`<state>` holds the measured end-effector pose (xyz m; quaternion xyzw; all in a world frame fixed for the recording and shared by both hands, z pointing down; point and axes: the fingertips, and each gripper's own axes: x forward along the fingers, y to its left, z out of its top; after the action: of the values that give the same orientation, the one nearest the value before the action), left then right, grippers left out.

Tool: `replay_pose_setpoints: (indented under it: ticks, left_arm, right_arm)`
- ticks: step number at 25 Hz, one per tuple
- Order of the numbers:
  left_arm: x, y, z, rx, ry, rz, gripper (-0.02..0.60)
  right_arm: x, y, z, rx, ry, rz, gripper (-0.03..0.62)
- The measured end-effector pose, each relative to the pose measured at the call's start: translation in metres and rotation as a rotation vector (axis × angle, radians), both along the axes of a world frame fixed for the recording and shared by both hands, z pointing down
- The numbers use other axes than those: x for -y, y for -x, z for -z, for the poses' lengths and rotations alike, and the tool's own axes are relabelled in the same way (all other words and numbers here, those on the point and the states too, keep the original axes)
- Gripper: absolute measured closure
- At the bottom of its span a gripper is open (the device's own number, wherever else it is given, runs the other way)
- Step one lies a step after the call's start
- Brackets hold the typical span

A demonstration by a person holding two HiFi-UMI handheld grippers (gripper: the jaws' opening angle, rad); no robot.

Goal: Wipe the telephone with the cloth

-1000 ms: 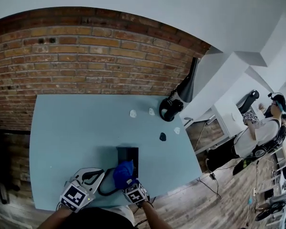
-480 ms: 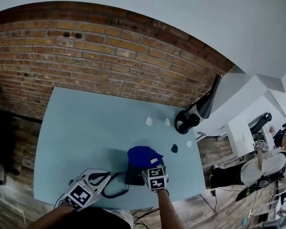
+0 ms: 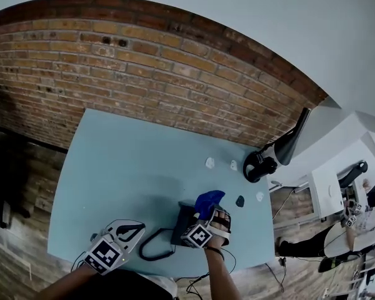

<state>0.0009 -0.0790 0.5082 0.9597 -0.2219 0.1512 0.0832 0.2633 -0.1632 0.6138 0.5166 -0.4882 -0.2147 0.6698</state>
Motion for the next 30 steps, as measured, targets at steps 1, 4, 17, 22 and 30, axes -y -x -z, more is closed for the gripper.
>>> replay_pose_setpoints:
  ticks: [1, 4, 17, 22, 30]
  left_arm:
    - [0.0, -0.001, -0.001, 0.002, 0.002, -0.001, 0.591]
    - [-0.002, -0.006, -0.001, 0.005, 0.003, -0.015, 0.591]
    - [-0.007, -0.02, -0.009, 0.011, 0.019, -0.059, 0.591]
    - [-0.007, -0.016, -0.01, 0.009, 0.014, -0.045, 0.591]
    - [-0.01, -0.016, -0.008, 0.007, 0.009, -0.05, 0.591]
  right_arm:
    - [-0.004, 0.008, -0.02, 0.003, 0.067, 0.023, 0.503]
    - [-0.017, 0.018, -0.048, 0.019, 0.148, 0.015, 0.523]
    - [-0.028, 0.038, -0.056, 0.045, 0.187, 0.034, 0.534]
    - [-0.034, 0.034, -0.064, 0.056, 0.203, -0.012, 0.534]
    - [-0.042, 0.044, -0.068, 0.083, 0.189, -0.003, 0.534]
